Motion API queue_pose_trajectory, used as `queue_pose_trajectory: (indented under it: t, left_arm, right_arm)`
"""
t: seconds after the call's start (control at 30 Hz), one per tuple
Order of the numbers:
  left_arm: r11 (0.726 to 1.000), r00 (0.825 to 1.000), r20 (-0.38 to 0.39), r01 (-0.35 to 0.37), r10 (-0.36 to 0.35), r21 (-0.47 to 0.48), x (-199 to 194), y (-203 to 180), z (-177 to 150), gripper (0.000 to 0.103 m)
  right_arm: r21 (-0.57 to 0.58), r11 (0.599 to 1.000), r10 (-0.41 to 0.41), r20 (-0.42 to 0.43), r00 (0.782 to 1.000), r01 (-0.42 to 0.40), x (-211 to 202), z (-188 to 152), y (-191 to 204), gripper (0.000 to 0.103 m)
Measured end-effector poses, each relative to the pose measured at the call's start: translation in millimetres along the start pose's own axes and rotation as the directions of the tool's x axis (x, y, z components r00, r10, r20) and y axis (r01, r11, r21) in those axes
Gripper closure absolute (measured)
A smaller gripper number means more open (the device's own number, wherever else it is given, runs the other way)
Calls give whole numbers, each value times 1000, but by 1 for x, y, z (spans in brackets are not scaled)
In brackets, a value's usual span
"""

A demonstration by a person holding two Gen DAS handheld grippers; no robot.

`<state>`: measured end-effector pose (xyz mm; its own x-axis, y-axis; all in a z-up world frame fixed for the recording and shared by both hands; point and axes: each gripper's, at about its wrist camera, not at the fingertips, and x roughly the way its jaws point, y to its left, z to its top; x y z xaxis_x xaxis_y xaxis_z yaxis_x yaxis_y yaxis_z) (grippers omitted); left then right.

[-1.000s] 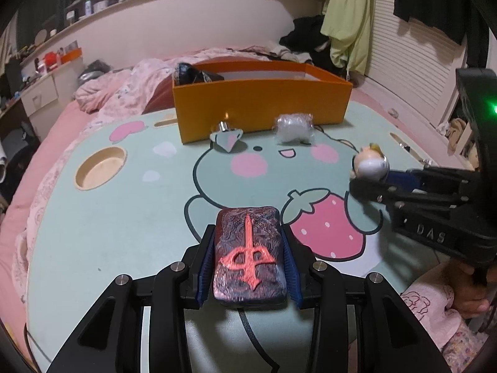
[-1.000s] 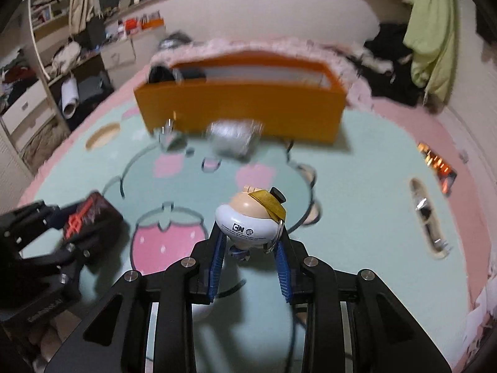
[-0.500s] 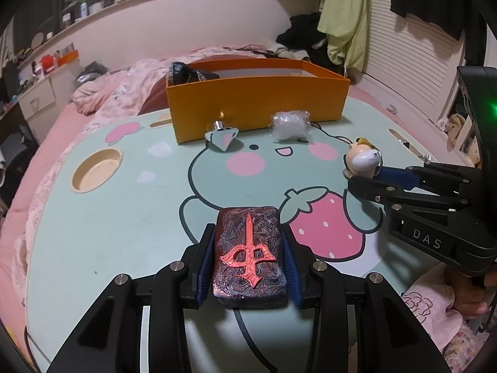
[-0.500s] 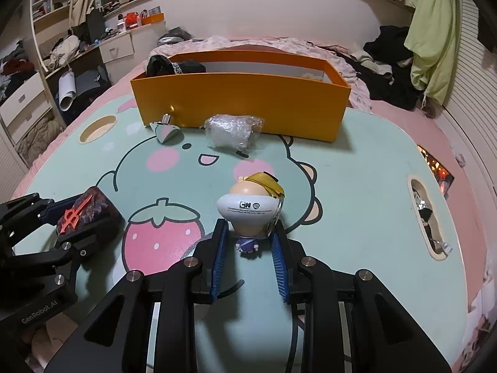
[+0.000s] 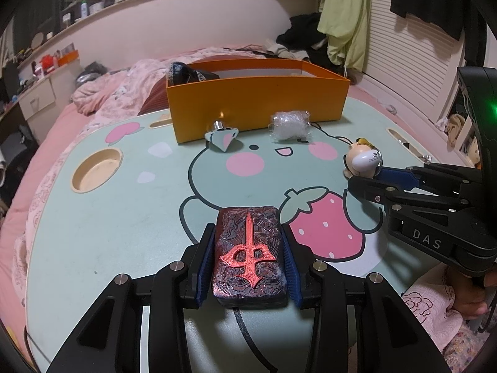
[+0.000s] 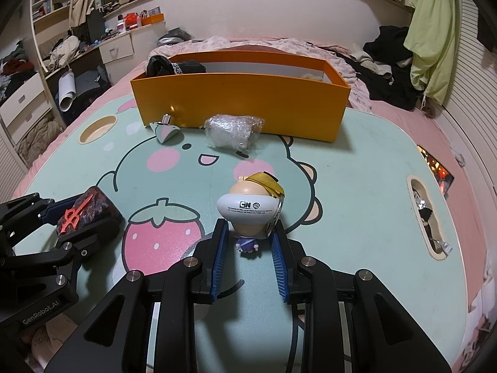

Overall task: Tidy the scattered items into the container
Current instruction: 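Grasp the white-capped doll with the right gripper and lift it, then carry the card box and doll into the orange box and release both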

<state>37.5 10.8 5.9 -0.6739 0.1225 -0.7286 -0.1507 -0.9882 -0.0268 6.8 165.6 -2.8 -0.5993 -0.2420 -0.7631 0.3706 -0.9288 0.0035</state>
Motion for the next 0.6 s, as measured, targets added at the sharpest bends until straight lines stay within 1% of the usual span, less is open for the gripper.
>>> queue_pose_trajectory:
  t: [0.33, 0.43, 0.53, 0.6]
  left_arm:
    - [1000, 1000, -1, 1, -1, 1, 0, 0, 0, 65]
    - [999, 999, -11, 37, -37, 1, 0, 2, 4, 65]
    - [999, 999, 14, 35, -35, 5, -5, 2, 13, 65]
    - [998, 998, 30, 62, -62, 8, -11, 1, 24, 65]
  right_arm:
    - [1, 1000, 0, 0, 1000, 0, 0, 0, 0, 74]
    - [3, 1000, 1, 0, 1000, -1, 0, 0, 0, 74]
    - [17, 1000, -6, 1, 1000, 6, -2, 2, -3, 74]
    - [26, 1000, 6, 10, 1000, -6, -5, 5, -6, 74]
